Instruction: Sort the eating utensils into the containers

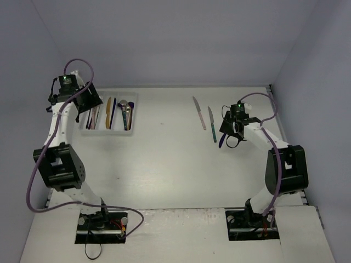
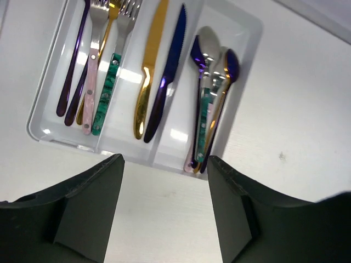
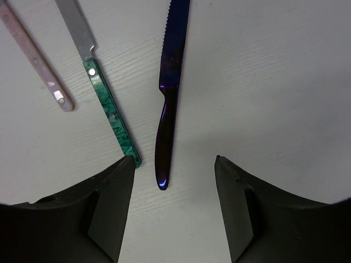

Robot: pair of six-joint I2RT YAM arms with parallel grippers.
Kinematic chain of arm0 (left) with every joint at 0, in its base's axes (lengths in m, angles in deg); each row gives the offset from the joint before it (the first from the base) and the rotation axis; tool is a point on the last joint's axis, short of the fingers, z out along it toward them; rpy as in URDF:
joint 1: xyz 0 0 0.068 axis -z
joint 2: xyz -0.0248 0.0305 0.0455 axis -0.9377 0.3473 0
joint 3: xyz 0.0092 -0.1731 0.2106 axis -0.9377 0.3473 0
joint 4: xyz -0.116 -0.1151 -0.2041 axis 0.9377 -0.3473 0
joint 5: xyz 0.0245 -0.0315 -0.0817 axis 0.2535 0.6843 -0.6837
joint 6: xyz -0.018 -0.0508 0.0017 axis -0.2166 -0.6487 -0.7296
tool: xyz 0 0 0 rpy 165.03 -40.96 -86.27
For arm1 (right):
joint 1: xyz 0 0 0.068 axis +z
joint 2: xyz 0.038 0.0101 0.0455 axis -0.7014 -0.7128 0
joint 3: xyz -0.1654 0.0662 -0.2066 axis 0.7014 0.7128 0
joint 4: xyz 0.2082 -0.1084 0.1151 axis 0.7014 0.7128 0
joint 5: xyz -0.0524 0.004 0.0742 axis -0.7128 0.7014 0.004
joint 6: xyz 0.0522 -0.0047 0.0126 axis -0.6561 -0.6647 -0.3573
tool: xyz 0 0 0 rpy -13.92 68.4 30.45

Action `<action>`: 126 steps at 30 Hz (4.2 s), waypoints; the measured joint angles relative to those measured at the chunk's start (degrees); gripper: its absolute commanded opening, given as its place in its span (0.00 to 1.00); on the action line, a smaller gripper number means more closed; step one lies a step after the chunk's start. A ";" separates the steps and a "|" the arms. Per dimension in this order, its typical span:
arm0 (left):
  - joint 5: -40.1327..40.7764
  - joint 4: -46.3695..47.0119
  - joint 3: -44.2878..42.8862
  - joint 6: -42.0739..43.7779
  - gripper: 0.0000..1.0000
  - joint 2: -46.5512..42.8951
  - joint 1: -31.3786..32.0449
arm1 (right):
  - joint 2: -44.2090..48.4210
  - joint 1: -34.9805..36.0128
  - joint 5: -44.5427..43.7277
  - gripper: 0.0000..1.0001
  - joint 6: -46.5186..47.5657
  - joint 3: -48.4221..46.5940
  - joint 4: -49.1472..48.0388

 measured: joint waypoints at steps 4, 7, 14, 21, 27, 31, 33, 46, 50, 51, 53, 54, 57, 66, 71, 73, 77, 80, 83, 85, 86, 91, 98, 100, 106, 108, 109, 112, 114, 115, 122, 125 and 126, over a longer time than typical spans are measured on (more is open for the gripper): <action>3.99 0.23 7.32 1.65 0.60 -12.21 6.43 | -4.40 0.06 -1.18 0.54 -0.11 -1.81 -0.28; 6.35 1.18 14.03 2.71 0.60 -19.66 13.24 | -7.86 0.10 -2.05 0.52 -0.22 -3.40 -0.04; 10.99 1.24 27.64 4.63 0.60 -26.38 23.95 | -14.57 0.10 -3.44 0.48 -0.70 -8.07 0.14; 14.67 1.42 30.76 6.06 0.60 -28.32 27.11 | -18.44 0.10 -3.71 0.42 -1.06 -11.05 0.60; 15.92 1.72 30.76 7.00 0.60 -29.45 27.11 | -19.44 0.14 -3.88 0.31 -1.63 -11.96 1.24; 16.22 1.72 30.76 7.39 0.60 -29.72 27.10 | -19.51 0.12 -3.66 0.18 -1.73 -12.08 1.53; 16.23 1.74 30.76 7.43 0.60 -29.85 27.11 | -19.52 0.12 -3.47 0.06 -1.84 -12.10 1.66; 6.92 5.24 31.01 5.62 0.60 -30.00 28.61 | -18.60 0.88 -2.50 0.00 -1.58 -11.49 2.31; 2.23 8.45 31.83 2.14 0.64 -29.77 32.42 | -16.00 3.03 -1.65 0.00 -1.39 -10.42 4.12; 1.33 9.76 32.30 0.78 0.64 -29.55 33.79 | -14.87 3.87 -1.46 0.00 -1.39 -10.28 4.33; -0.71 12.57 33.11 -1.57 0.65 -28.71 36.37 | -12.17 5.61 -1.37 0.00 -1.40 -10.15 4.63; -1.53 13.75 33.36 -2.84 0.66 -28.04 37.57 | -10.55 6.66 -1.30 0.00 -1.47 -10.15 4.68; -4.04 18.10 33.97 -6.82 0.67 -25.65 41.35 | -5.47 10.37 -0.90 0.00 -1.88 -10.15 4.64; -9.29 29.58 33.55 -16.85 0.67 -17.16 47.42 | 4.48 19.32 1.37 0.00 -5.76 -10.35 4.27; -11.36 32.99 31.76 -19.99 0.64 -12.90 50.24 | 7.16 21.55 2.86 0.00 -8.35 -10.32 2.72; -11.81 33.63 30.97 -20.59 0.61 -11.99 50.89 | 7.92 22.04 3.54 0.00 -9.34 -10.08 1.74; -12.26 34.90 29.18 -21.49 0.50 -10.51 51.33 | 9.04 22.62 5.05 0.00 -11.01 -9.13 -0.20; -12.34 36.26 28.81 -22.41 0.34 -9.74 51.40 | 9.14 22.83 6.23 0.00 -12.10 -8.39 -1.34; -12.25 36.91 28.78 -22.91 0.19 -9.07 51.44 | 9.14 23.06 7.11 0.00 -12.87 -7.33 -2.35; -12.06 37.16 28.73 -23.04 0.07 -8.54 51.44 | 9.14 23.18 7.67 0.00 -13.35 -6.74 -2.97; -11.70 37.05 28.72 -23.21 0.03 -8.24 51.43 | 9.15 23.18 7.69 0.00 -13.48 -6.51 -3.34; -9.88 36.71 28.72 -23.88 0.00 -7.24 51.11 | 9.18 23.01 7.46 0.05 -13.69 -5.69 -4.65; -8.49 36.87 29.23 -23.62 0.00 -7.32 51.30 | 9.18 23.17 7.52 0.49 -13.61 -5.13 -6.12; -8.10 37.12 29.94 -23.56 0.00 -7.43 51.19 | 9.18 23.32 7.53 0.54 -13.35 -5.11 -6.52; -8.33 35.13 33.19 -22.94 0.00 -9.06 47.23 | 9.21 21.68 7.87 0.59 -11.55 -5.11 -6.84; -8.69 32.88 33.36 -21.82 0.00 -9.89 43.64 | 9.43 19.65 8.04 0.59 -10.51 -4.83 -6.76; -8.89 31.63 33.36 -20.96 0.00 -10.38 41.42 | 9.72 18.37 8.09 0.60 -9.94 -4.43 -6.76; -9.63 26.86 32.87 -17.49 0.00 -11.83 33.06 | 11.84 13.70 8.14 0.61 -8.20 -2.08 -5.44; -10.87 24.40 32.02 -15.37 0.00 -11.94 26.95 | 13.03 10.46 7.94 0.61 -6.69 -1.13 -4.21; -11.75 23.08 31.30 -14.25 0.00 -11.69 23.81 | 13.45 9.12 7.70 0.61 -5.98 -0.85 -3.68; -15.46 16.86 21.56 -7.25 0.00 -3.16 6.26 | 13.94 7.24 8.13 0.61 -2.46 -0.14 -2.32; -16.05 14.88 15.68 -4.83 0.00 3.10 2.41 | 13.58 7.16 9.00 0.61 -1.46 0.06 -2.22; -16.38 13.49 13.30 -4.09 0.00 5.54 1.65 | 13.38 7.16 9.29 0.61 -1.26 0.10 -2.22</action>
